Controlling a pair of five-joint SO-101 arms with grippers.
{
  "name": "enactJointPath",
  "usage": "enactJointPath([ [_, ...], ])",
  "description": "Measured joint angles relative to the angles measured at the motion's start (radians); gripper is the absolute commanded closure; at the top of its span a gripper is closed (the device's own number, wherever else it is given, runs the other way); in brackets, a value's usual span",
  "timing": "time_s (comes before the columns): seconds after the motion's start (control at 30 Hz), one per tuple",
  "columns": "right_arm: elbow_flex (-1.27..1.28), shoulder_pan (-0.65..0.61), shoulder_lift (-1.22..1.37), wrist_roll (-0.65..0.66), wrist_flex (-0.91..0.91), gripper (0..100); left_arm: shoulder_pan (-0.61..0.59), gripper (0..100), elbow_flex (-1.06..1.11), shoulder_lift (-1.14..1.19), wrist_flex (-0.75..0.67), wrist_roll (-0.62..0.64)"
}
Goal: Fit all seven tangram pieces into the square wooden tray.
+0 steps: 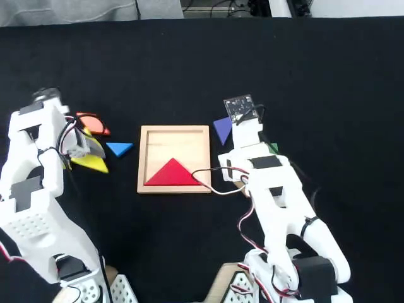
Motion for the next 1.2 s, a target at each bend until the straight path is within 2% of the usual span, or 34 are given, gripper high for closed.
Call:
enactJointPath([
  [0.13, 0.0, 0.0, 0.0, 0.008, 0.0, 83.2, 0.011, 67, -0.002, 0.0, 0.026, -0.394],
  [0.3, 0.0, 0.0, 0.0, 0.049, 0.0, 83.2, 0.02, 72, -0.002, -0.015, 0.101, -0.756],
  [0.43, 0.008, 0.0, 0.0, 0.054, -0.02, 83.2, 0.055, 72, -0.002, -0.14, 0.14, -0.91],
  [0.6, 0.025, 0.002, 0.0, 0.054, -0.054, 83.2, 0.183, 72, -0.002, -0.379, 0.273, -1.137],
  [0.7, 0.025, 0.025, 0.0, 0.054, -0.057, 83.2, 0.256, 72, 0.003, -0.468, 0.281, -1.163],
  [0.8, 0.025, 0.031, 0.0, 0.054, -0.057, 83.2, 0.259, 72, 0.031, -0.503, 0.281, -1.051],
  [0.9, 0.025, 0.032, 0.0, 0.054, -0.057, 83.2, 0.221, 72, 0.086, -0.506, 0.212, -0.836],
  [1.0, 0.025, 0.032, 0.0, 0.054, -0.057, 83.2, 0.164, 72, 0.16, -0.505, 0.147, -0.529],
  [1.2, 0.025, 0.032, 0.0, 0.054, -0.057, 83.2, 0.046, 72, 0.325, -0.496, 0.044, 0.163],
])
